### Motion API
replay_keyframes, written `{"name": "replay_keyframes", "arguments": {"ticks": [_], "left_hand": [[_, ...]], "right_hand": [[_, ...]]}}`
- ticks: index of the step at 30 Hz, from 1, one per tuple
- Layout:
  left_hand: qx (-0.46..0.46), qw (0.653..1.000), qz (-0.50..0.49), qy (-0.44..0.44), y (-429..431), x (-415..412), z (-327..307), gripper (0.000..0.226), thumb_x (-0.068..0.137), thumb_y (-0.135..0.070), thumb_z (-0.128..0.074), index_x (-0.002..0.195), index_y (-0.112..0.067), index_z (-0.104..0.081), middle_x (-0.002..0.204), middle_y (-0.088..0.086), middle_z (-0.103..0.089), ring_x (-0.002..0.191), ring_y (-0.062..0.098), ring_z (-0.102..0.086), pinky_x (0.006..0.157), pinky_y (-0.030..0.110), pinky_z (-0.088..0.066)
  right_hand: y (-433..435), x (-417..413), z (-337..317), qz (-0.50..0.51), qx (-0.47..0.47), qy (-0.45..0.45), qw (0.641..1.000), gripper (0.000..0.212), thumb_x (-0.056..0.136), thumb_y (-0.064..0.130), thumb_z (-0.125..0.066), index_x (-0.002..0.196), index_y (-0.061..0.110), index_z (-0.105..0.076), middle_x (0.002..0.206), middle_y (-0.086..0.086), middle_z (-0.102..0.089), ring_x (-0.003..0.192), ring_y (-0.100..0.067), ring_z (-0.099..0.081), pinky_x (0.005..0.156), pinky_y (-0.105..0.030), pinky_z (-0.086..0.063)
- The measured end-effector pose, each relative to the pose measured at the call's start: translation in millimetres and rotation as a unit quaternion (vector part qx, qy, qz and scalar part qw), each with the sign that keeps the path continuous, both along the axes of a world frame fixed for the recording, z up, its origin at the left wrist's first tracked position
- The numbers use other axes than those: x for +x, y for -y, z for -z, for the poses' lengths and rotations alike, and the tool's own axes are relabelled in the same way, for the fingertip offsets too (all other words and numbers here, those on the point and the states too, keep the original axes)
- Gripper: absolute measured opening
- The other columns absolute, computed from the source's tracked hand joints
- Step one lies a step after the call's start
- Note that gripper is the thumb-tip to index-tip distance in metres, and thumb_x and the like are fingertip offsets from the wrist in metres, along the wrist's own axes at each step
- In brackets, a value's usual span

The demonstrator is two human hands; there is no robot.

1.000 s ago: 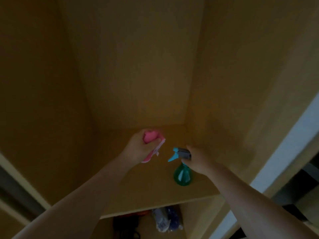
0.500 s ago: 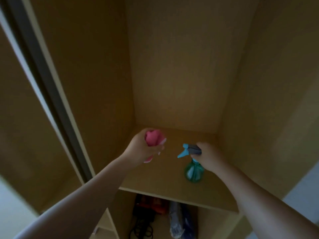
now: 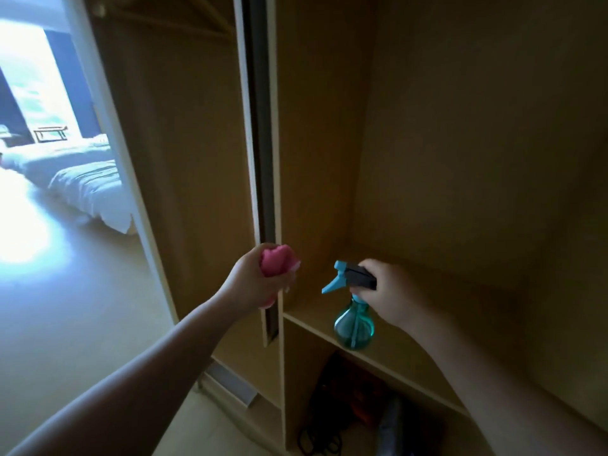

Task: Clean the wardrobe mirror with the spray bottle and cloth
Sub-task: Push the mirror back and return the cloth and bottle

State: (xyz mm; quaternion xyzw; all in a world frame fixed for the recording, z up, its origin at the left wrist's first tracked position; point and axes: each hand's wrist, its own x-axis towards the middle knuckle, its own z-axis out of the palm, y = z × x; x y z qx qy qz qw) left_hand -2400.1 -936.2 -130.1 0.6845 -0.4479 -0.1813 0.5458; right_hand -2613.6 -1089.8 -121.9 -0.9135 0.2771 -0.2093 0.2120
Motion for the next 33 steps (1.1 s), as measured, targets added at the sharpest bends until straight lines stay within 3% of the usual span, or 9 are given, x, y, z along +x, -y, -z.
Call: {"name": "replay_keyframes", "arguments": {"ticks": [7,11,20,28,33], "left_hand": [[-0.02,0.998,-0.062,0.025,-92.9,72.2,3.2,0.044,0.069,-0.017,-0.085,0.097,-0.038,-0.059,0.09,0.001,-0.069,0.072,0.015,-0.072,0.056,0.022,-0.055],[-0.015,0.998,-0.058,0.028,-151.5,123.4,6.3,0.043,0.072,-0.023,-0.083,0.107,-0.029,-0.059,0.092,0.0,-0.069,0.07,0.015,-0.071,0.058,0.027,-0.058],[-0.005,0.998,-0.048,0.033,-261.4,232.5,12.8,0.032,0.078,-0.028,-0.078,0.103,-0.023,-0.06,0.085,0.001,-0.07,0.068,0.015,-0.071,0.055,0.025,-0.057],[0.008,0.999,-0.041,0.032,-270.8,286.0,27.7,0.036,0.079,-0.027,-0.077,0.108,-0.02,-0.058,0.091,0.0,-0.067,0.071,0.01,-0.07,0.056,0.019,-0.054],[0.025,0.999,-0.016,0.038,-236.0,315.0,43.1,0.038,0.08,-0.028,-0.076,0.111,-0.018,-0.057,0.096,0.002,-0.067,0.076,0.016,-0.07,0.06,0.023,-0.057]], "right_hand": [[-71.2,85.5,0.0,-0.059,-0.018,0.003,0.998,0.015,0.085,0.025,-0.072,0.095,0.024,-0.061,0.084,0.01,-0.064,0.08,-0.004,-0.062,0.066,-0.023,-0.053],[-121.8,139.2,6.6,-0.06,-0.025,0.015,0.998,0.015,0.084,0.026,-0.073,0.086,0.026,-0.058,0.077,0.01,-0.063,0.073,-0.002,-0.061,0.058,-0.015,-0.044],[-222.9,251.9,22.0,-0.018,0.003,0.016,1.0,0.016,0.083,0.028,-0.072,0.079,0.021,-0.058,0.069,0.007,-0.063,0.067,-0.013,-0.062,0.061,-0.033,-0.049],[-249.1,305.4,34.3,-0.011,-0.011,0.024,1.0,0.015,0.082,0.028,-0.073,0.079,0.024,-0.059,0.069,0.008,-0.063,0.067,-0.016,-0.061,0.055,-0.028,-0.042],[-229.3,332.4,49.8,0.011,-0.011,0.027,1.0,0.017,0.082,0.031,-0.072,0.077,0.025,-0.057,0.067,0.01,-0.062,0.063,-0.009,-0.058,0.051,-0.022,-0.038]]}}
